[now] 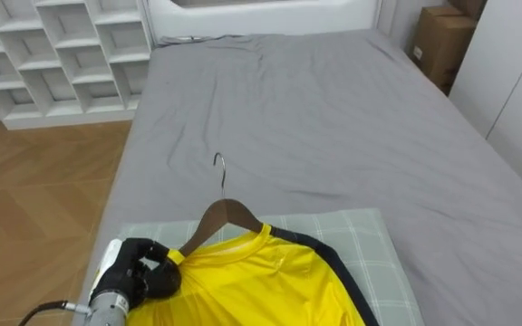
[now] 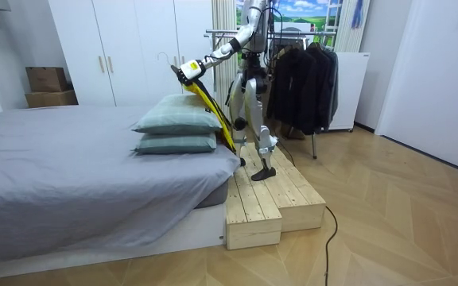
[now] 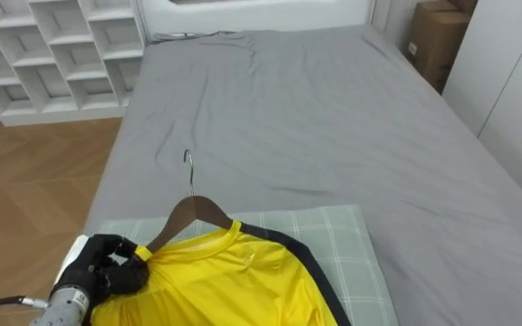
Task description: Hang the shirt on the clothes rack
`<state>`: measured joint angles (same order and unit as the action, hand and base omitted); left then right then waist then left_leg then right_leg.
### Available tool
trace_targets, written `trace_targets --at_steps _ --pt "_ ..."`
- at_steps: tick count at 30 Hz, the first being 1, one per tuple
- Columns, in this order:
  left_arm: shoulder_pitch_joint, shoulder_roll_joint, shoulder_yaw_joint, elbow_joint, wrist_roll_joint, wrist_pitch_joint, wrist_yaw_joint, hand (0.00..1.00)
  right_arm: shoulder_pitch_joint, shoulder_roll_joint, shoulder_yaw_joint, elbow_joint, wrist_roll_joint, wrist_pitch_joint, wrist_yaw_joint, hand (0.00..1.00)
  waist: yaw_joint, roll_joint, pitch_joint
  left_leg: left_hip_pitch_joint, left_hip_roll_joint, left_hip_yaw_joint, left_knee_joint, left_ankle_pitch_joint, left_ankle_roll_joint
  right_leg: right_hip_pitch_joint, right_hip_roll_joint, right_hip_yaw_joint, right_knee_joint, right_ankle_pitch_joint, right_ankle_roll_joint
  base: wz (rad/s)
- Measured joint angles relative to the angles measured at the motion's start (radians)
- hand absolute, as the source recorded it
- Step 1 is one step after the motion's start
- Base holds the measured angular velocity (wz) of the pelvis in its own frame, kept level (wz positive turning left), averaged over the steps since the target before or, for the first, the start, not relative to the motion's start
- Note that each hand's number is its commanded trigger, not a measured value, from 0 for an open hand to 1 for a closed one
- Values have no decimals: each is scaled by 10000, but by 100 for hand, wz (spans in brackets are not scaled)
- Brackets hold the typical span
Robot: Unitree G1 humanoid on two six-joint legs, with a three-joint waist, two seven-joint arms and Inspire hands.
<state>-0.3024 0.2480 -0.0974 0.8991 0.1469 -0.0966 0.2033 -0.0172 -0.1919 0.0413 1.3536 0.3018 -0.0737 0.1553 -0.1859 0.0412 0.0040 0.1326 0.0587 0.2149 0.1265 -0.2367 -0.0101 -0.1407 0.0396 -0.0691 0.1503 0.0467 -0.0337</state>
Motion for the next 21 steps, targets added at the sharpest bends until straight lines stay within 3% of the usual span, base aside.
trace_targets --at_steps 16,21 --pt "14 46 -3 -84 -475 1 54 100 -5 -2 -262 -2 -1043 -21 -332 0 -27 -14 24 110 1 -13 -22 -28 41 90 -8 -11 5 -51 40 0" --pt "49 70 -2 -1024 -565 18 232 100 -6 -151 -675 7 -1914 -12 -927 0 -27 -56 48 118 2 -93 -72 -48 32 116 -19 -63 4 -95 63 4"
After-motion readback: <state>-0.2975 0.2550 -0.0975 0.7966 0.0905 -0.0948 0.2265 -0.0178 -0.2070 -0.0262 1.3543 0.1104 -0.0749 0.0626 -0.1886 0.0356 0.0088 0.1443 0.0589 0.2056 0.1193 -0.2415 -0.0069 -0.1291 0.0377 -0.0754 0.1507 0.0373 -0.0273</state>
